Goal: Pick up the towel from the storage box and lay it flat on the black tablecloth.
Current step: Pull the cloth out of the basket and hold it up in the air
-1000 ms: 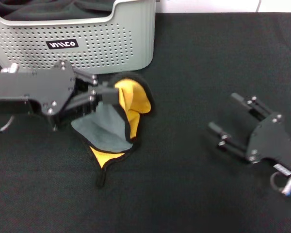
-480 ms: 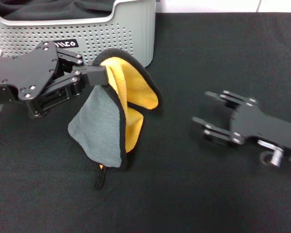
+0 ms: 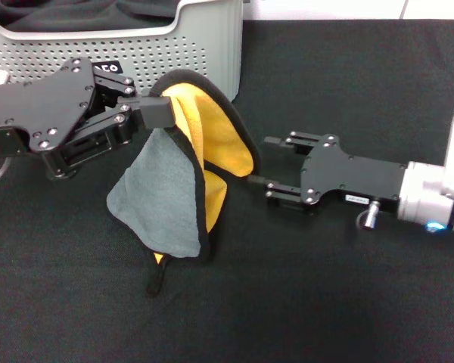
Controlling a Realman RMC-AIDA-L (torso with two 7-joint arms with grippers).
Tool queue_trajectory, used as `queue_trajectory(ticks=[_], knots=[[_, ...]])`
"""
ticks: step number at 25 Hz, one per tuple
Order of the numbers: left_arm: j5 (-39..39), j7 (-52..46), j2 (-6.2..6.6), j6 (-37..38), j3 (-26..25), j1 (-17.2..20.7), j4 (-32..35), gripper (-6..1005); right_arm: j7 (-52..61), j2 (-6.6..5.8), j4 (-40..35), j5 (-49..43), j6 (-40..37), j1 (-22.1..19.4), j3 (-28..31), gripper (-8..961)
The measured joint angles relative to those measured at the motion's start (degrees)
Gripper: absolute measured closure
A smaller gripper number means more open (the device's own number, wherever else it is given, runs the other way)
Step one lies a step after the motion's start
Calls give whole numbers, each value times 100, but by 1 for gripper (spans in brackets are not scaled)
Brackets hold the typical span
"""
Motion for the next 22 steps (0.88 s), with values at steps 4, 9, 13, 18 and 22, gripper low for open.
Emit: queue_trajectory(ticks=[4, 9, 13, 18, 22], knots=[[-49, 0, -7, 0, 2, -6, -1, 989, 3, 8, -174, -129, 262, 58, 6, 332], [-140, -10, 0, -1, 106, -7, -11, 990, -51, 22, -365, -168, 651, 113, -1, 336], [-156, -15, 14, -2, 145, -7, -11, 990, -55, 28, -462, -299, 832, 117, 31, 413], [-160, -15, 17, -3, 145, 10, -11, 990, -67, 32, -467, -308, 832, 76, 42, 511], [-160, -15, 17, -3, 143, 23, -12, 990, -112, 32, -466, -309, 807, 60, 44, 589]])
